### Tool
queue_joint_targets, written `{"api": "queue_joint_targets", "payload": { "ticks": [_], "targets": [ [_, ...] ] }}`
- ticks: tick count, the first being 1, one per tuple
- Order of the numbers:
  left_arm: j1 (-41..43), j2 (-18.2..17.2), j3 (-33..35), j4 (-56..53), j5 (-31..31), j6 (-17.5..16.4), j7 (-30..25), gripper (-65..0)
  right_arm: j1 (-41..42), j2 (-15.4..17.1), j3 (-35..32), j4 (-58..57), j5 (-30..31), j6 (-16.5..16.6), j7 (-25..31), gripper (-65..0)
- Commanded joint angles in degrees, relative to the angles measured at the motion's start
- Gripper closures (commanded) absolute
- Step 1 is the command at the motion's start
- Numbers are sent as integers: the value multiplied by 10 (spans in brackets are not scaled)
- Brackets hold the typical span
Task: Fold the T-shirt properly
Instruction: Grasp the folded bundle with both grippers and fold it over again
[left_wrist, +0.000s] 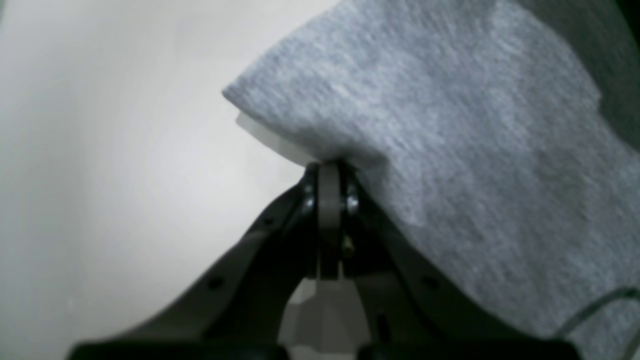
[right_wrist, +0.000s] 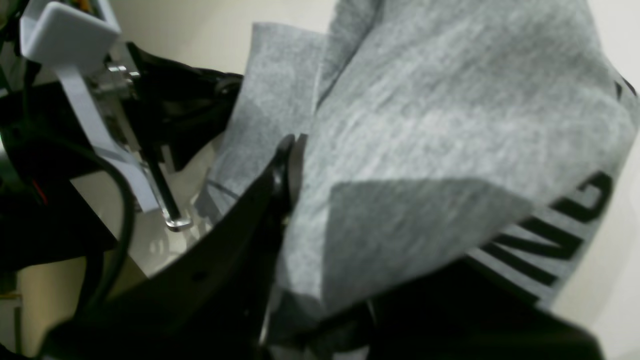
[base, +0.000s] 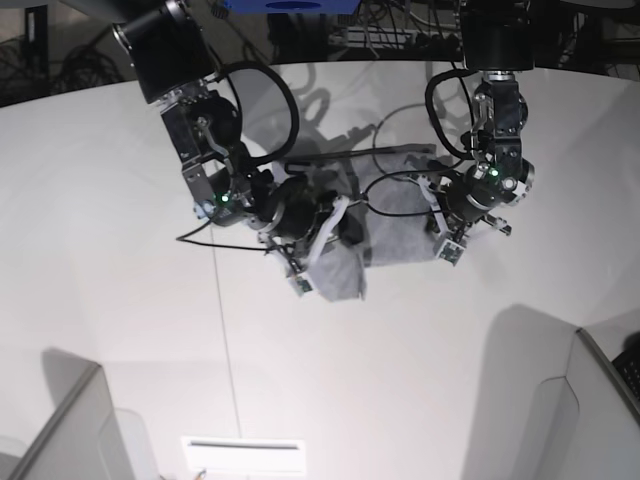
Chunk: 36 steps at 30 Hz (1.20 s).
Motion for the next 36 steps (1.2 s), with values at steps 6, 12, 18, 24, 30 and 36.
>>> {"api": "queue_joint_targets", "payload": {
  "ticks": [6, 12, 18, 24, 30, 36],
  "targets": [
    [17, -13, -1, 30, 17, -7, 45, 0, 11, -7, -11, -19, 11, 4, 10, 0],
    [46, -23, -3, 89, 17, -8, 46, 0, 11, -7, -8, -20, 11, 4, 10, 0],
    [91, -25, -82, 153, 17, -9, 46, 0, 11, -7, -7, -20, 11, 4, 10, 0],
    [138, -25, -188, 195, -31, -46, 46, 0, 14, -11, -7, -20, 13, 4, 12, 0],
    [153, -25, -344, 202, -133, -73, 105, 0, 14, -23, -10, -20, 13, 3, 22, 0],
    [154, -26, -423, 202, -156, -74, 109, 0, 12, -38, -11, -41, 11, 0, 23, 0]
  ]
}}
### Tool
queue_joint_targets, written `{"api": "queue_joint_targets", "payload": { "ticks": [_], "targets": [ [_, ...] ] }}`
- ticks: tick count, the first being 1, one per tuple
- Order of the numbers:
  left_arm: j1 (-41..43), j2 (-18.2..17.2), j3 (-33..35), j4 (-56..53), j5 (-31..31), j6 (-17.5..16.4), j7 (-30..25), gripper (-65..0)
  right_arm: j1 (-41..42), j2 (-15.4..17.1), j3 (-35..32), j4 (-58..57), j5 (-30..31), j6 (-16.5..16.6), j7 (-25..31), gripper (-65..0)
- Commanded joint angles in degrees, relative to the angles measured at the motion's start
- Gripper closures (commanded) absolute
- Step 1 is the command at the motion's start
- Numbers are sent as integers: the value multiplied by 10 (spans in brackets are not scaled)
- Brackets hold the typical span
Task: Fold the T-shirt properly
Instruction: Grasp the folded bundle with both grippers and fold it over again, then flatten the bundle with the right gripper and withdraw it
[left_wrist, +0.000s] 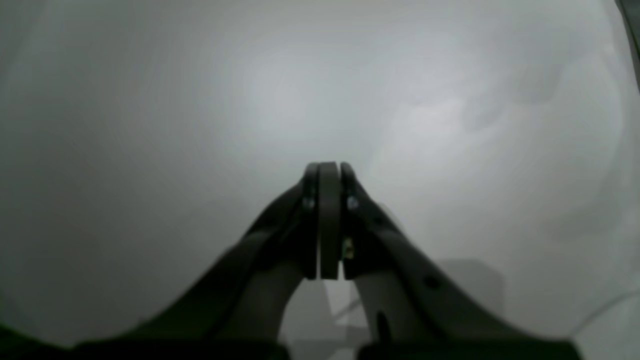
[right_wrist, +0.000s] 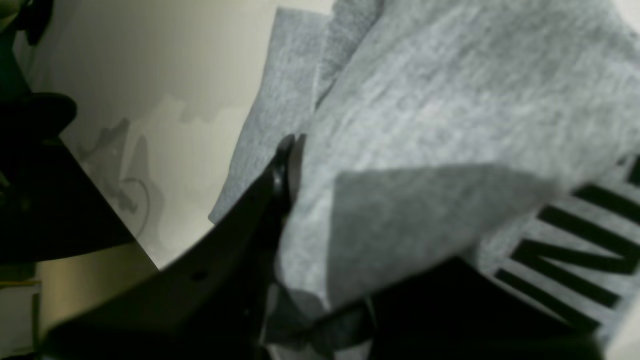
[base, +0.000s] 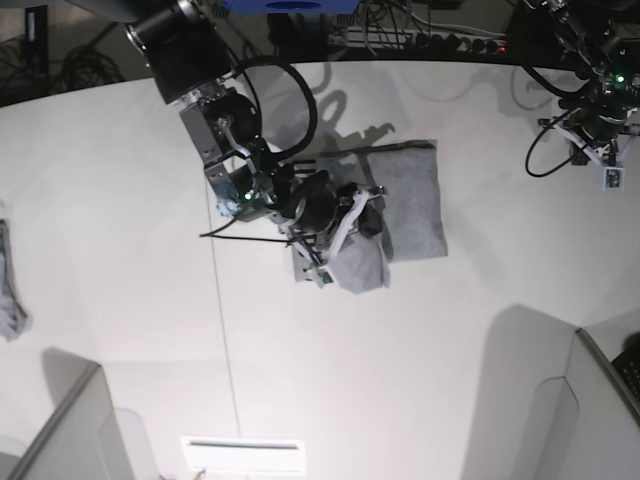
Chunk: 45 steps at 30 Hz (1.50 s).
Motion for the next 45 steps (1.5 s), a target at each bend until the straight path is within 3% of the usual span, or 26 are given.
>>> {"api": "queue_joint_targets", "payload": {
  "ticks": [1, 11, 12, 16, 18, 23, 27, 35, 39, 45],
  "targets": [
    [0, -8, -6, 10, -7, -1, -7, 0, 12, -6, 0, 0, 11, 2, 11, 0],
    [12, -8, -7, 10, -7, -1, -7, 0, 11, -6, 3, -12, 11, 1, 12, 0],
    [12, -8, -7, 10, -7, -1, -7, 0, 11, -6, 2, -12, 11, 1, 12, -33],
    [11, -8, -7, 10, -5, -1, -7, 0, 11, -7, 1, -12, 11, 1, 12, -344],
    [11, -8, -7, 10, -5, -1, -7, 0, 11, -7, 1, -10, 11, 1, 12, -411],
    [11, -8, -7, 10, -3, -1, -7, 0, 12, -7, 0, 2, 13, 1, 9, -344],
    [11, -16, -7, 10, -3, -1, -7, 0, 11, -28, -2, 1, 11, 1, 8, -285],
    [12, -29, -8, 10, -2, -1, -7, 0, 26, -39, -91, 1, 10, 0, 12, -282],
    [12, -30, -8, 10, -2, -1, -7, 0, 33, -50, -99, 0, 9, -24, 11, -284],
    [8, -30, -8, 10, -7, -1, -7, 0, 35, -44, -99, 48, 11, -25, -7, -282]
  ]
}}
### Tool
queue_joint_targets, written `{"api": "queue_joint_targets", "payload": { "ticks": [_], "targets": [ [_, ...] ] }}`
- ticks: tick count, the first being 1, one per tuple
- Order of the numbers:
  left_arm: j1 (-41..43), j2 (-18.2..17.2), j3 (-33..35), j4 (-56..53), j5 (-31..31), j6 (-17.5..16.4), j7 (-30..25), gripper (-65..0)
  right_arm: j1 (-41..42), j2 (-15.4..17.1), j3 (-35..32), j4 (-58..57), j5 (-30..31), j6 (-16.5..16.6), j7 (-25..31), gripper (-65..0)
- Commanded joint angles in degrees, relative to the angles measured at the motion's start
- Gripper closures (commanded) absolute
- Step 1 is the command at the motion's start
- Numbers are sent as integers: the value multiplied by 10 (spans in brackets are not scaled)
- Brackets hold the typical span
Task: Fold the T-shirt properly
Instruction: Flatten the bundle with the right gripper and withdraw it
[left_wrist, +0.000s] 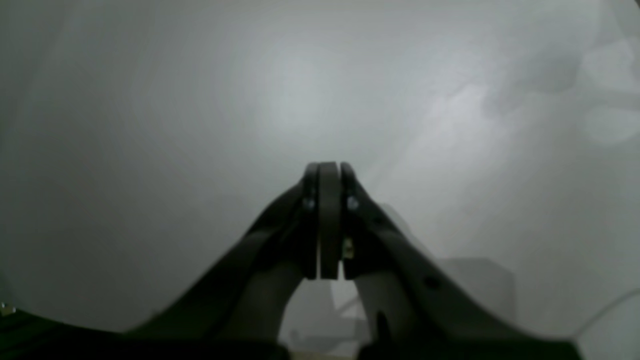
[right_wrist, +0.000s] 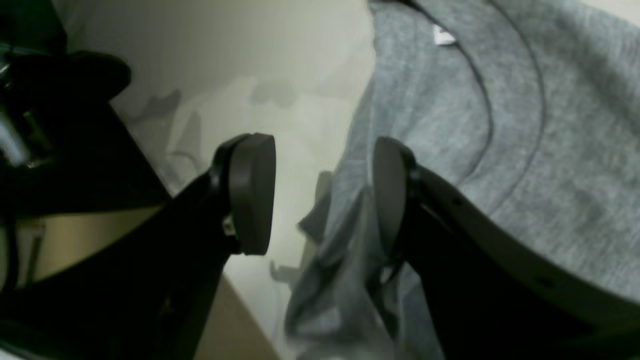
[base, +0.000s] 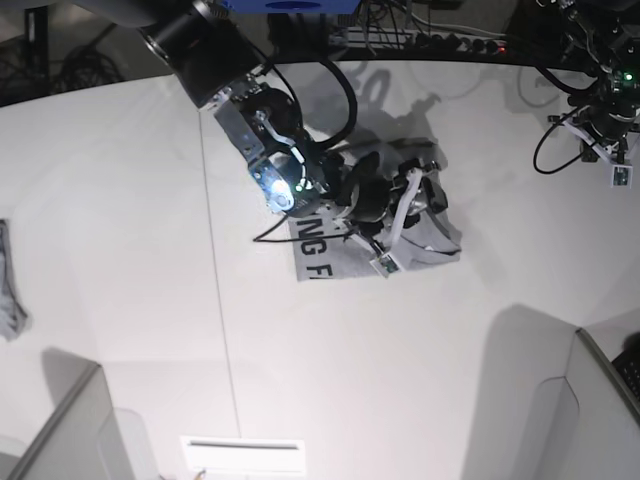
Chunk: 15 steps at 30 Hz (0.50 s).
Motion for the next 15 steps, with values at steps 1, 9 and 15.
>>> {"api": "queue_joint_targets", "payload": {
  "ticks": [1, 9, 15],
  "targets": [
    [-2, -9, -4, 10, -5, 1, -8, 0, 13, 3, 3, 30, 9, 2, 8, -281],
    [-4, -6, -2, 10, -6, 1, -9, 0, -22, 88, 71, 65, 11, 1, 13, -275],
    [-15, -4, -2, 12, -7, 1, -9, 0, -56, 88, 58, 49, 9, 4, 11, -30]
  ]
}}
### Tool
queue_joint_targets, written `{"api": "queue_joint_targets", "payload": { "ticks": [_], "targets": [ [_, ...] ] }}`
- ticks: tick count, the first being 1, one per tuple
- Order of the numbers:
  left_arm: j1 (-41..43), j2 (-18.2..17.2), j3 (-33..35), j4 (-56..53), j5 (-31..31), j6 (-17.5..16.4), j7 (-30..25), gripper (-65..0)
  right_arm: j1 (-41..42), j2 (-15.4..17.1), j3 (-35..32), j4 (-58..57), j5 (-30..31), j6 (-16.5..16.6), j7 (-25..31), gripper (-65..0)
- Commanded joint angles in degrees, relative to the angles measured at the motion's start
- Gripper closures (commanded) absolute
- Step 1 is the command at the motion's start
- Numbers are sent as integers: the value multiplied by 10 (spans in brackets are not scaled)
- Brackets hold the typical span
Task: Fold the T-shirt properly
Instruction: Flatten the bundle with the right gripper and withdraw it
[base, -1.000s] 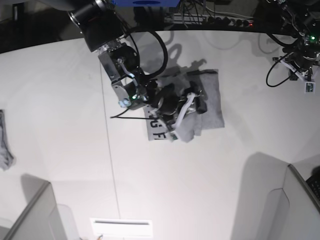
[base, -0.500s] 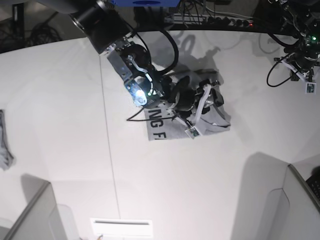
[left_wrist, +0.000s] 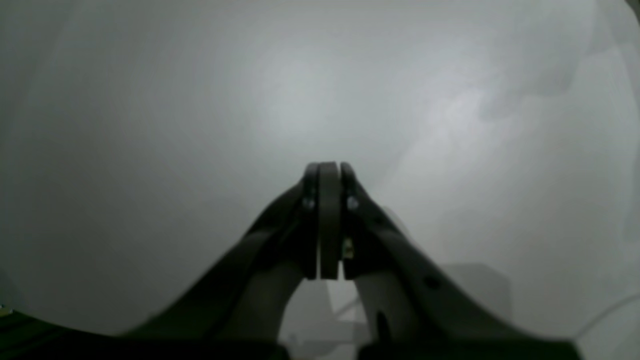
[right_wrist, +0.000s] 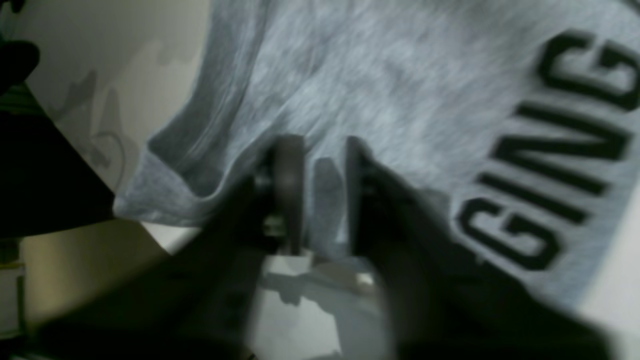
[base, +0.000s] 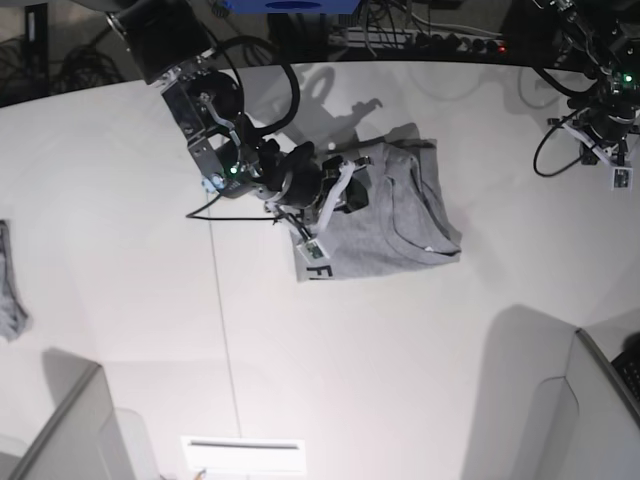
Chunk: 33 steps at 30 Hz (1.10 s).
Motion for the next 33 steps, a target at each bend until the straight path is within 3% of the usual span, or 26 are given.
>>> {"api": "queue_joint_targets", "payload": {
  "ticks": [1, 8, 12, 17, 20, 25, 27, 29, 32, 33],
  "targets": [
    [-6, -9, -2, 13, -8, 0, -11, 0, 10, -10, -25, -5, 7, 5, 8, 0],
    [-12, -10, 0, 14, -8, 0, -11, 0, 46, -33, -202, -45, 7, 5, 8, 0],
    [-20, -13, -3, 0, -8, 0, -11, 0, 57, -21, -206, -29, 9, 3, 6, 0],
    [-19, -13, 1, 1, -9, 0, -11, 0, 33, 13, -142, 62, 8, 2, 6, 0],
    [-19, -1, 12, 3, -11, -10, -10, 0, 5, 31, -66, 94, 7, 2, 9, 0],
    [-14, 31, 46, -3, -101, -10, -8, 0, -60, 60, 80, 133, 8, 7, 23, 0],
    [-6, 43, 61, -3, -131, -10, -8, 0, -87, 75, 110, 150, 9, 22, 45, 0],
    [-5, 48, 70, -3, -160, -10, -8, 0, -117, 89, 133, 164, 10, 59, 73, 0],
    [-12, 53, 80, -6, -194, -10, -8, 0, -159, 93, 176, 169, 10, 87, 99, 0],
    [-14, 53, 79, -8, -203, -10, -8, -31, -170, 93, 192, 169, 10, 91, 101, 0]
  ]
}}
